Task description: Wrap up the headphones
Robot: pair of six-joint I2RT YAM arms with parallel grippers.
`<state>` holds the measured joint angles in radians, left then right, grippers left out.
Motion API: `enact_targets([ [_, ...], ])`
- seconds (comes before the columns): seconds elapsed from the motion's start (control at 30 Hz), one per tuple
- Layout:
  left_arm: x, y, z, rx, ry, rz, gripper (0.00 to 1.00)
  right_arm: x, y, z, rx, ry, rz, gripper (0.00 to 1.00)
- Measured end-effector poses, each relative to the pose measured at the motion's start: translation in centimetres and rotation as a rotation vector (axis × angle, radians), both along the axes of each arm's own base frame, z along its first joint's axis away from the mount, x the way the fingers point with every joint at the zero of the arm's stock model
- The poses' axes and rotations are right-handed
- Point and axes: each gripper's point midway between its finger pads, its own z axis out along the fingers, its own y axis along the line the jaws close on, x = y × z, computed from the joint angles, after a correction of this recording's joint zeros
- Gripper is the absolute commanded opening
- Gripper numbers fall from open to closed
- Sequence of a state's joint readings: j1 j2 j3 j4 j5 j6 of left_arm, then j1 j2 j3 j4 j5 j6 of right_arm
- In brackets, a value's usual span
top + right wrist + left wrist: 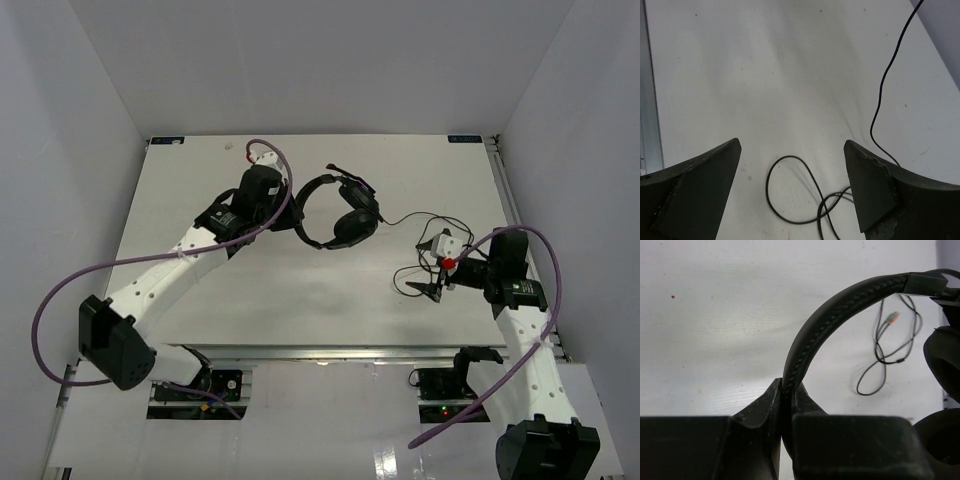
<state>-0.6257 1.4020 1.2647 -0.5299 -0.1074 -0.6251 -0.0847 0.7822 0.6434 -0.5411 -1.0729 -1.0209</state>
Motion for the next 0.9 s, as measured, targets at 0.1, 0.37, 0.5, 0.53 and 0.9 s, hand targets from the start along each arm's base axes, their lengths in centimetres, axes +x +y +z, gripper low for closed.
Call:
enact_targets([
  [0.1, -1.4, 0.3, 2.3, -0.059, -0.032, -0.006, 0.0, -0.2, 1.9, 0.8, 0.002, -0.068, 0.083, 0.9],
  [0.37, -3.4, 0.6, 4.8, -0.135, -0.032, -0.022, 0.0, 3.2, 5.9, 1.8, 0.005, -0.017, 0.114, 0.9],
  [0.5, -4.0, 0.6, 5.8, -0.152, -0.021, -0.03, 0.0, 5.5, 7.2, 3.5, 0.018, -0.013, 0.094, 0.9],
  [0.53, -4.2, 0.5, 6.2, -0.16, -0.022, -0.034, 0.0, 5.9, 7.5, 3.9, 0.023, -0.015, 0.093, 0.9],
  [0.9, -5.9, 0.2, 11.8, -0.271, -0.053, -0.071, 0.0, 10.2, 10.5, 2.3, 0.046, 0.073, 0.093, 0.9],
])
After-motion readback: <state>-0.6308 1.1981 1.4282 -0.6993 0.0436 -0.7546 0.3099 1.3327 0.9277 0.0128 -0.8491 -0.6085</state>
